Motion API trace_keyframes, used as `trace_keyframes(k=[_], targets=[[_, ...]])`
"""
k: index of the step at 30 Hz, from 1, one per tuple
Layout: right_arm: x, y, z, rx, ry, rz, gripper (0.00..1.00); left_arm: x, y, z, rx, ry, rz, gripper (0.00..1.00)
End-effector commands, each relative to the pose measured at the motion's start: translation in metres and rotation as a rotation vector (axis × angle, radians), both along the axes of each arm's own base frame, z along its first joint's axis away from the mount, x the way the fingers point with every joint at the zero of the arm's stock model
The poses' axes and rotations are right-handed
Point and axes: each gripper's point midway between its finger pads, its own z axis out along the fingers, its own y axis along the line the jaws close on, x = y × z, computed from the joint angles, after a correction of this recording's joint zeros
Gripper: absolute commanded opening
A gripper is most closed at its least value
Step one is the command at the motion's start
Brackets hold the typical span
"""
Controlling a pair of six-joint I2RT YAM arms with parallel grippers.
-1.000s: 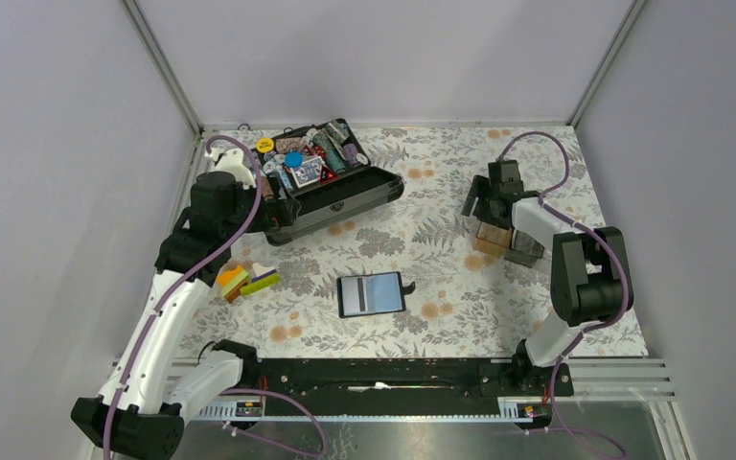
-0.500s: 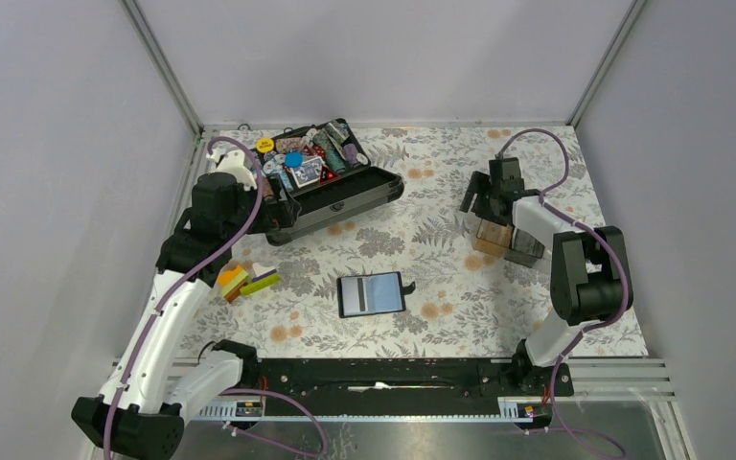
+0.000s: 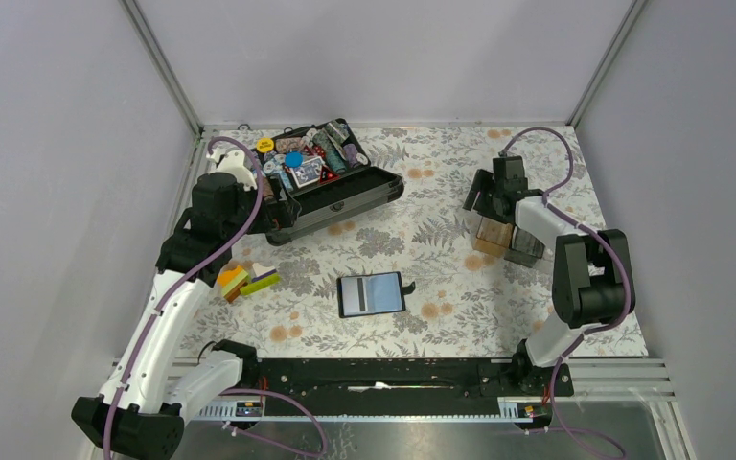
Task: Put the credit cards into the card holder
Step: Pick up the credit card from the storage box.
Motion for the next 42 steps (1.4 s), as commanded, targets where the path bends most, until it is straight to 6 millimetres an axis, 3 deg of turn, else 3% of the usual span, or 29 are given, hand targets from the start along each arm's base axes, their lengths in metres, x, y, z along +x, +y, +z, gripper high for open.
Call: trace_keyframes(k=[1,6,31,42], targets=[[0.0131,0.0032,0.0342,0.025,-0.108,0.006,0.69,0.0085,-0.0011,0.0110,-0.008,-0.059,-0.007,0.99],[0.0114,0.0030,0.0308,0.024,-0.094,0.004,0.65,0.0088,-0.0026,0.0098,-0.010,-0.054,-0.014,0.99],[0.0077,-0.0036,0.0297,-0.005,-0.083,-0.015,0.23,0.0099,-0.0093,0.0027,-0.022,-0.025,-0.044,0.99],[0.0076,-0.0052,0.0335,-0.010,-0.089,-0.022,0.17,0.0099,-0.0111,0.0014,-0.026,-0.019,-0.053,0.99]])
